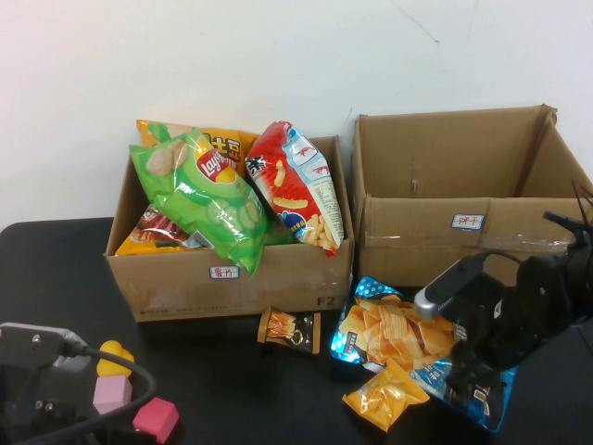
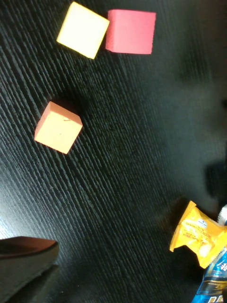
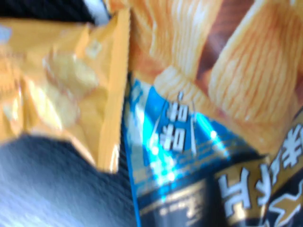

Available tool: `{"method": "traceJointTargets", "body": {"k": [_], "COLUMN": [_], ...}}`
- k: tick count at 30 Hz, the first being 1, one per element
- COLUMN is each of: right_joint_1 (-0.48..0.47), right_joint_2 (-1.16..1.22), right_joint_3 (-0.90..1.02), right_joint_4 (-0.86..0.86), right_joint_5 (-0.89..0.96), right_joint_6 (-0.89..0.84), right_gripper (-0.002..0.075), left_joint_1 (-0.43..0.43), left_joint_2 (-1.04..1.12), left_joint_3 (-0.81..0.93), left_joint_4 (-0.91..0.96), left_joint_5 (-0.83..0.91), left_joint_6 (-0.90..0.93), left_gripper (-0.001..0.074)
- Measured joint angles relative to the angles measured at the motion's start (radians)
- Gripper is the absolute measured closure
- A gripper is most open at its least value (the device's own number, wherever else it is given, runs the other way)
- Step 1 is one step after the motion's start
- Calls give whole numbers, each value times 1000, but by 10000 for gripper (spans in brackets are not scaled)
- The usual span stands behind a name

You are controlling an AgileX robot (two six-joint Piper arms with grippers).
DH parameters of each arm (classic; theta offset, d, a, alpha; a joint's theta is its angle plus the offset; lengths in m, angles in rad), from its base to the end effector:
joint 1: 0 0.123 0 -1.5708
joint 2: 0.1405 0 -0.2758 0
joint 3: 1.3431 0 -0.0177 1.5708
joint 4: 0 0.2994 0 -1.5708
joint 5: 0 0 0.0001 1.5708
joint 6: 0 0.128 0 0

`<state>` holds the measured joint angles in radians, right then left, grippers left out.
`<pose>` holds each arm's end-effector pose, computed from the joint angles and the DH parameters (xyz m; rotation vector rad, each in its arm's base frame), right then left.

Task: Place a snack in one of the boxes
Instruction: Pick up the potato chip

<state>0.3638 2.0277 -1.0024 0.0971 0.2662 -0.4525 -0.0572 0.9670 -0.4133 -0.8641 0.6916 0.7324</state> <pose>0.3655 0.1427 0.0006 -0.9866 2.5923 0.0367 0.2123 -0.0744 0.1592 0.2702 2.4640 -0.6619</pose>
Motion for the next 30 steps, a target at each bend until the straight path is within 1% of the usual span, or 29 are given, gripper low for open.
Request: {"method": "traceJointTargets", "body": {"k": [2,4,5,7,9,16,18,19,22,23,30], "right_joint_1": [0,0,0,0,0,0,0,0,0,0,0], "right_joint_2": [0,0,5,33,63,102,102,104,107,108,108], "right_joint_3": [-3,-4,-4,-6,-6,-19,-21,-25,-25,-25,-32], "right_joint_4": [24,37,41,43,44,49,49,49,49,49,47], "right_joint_5": [-17,-44,-61,-108,-123,-130,-121,-113,-96,-88,-19], "right_joint_6": [23,39,44,50,50,53,54,54,54,56,56], "right_gripper": [253,139,102,53,43,37,71,104,245,271,279], "left_joint_1": [0,0,0,0,0,0,0,0,0,0,0], "left_joint_2": [0,0,0,0,0,0,0,0,0,0,0], "left_joint_3": [0,0,0,0,0,0,0,0,0,0,0], "left_joint_4": [0,0,0,0,0,0,0,0,-1,-2,-9], "left_joint_5": [0,0,0,0,0,0,0,0,0,0,0], "left_joint_6": [0,0,0,0,2,2,2,2,2,2,4], "left_gripper": [736,736,736,736,736,736,736,736,736,736,736]}}
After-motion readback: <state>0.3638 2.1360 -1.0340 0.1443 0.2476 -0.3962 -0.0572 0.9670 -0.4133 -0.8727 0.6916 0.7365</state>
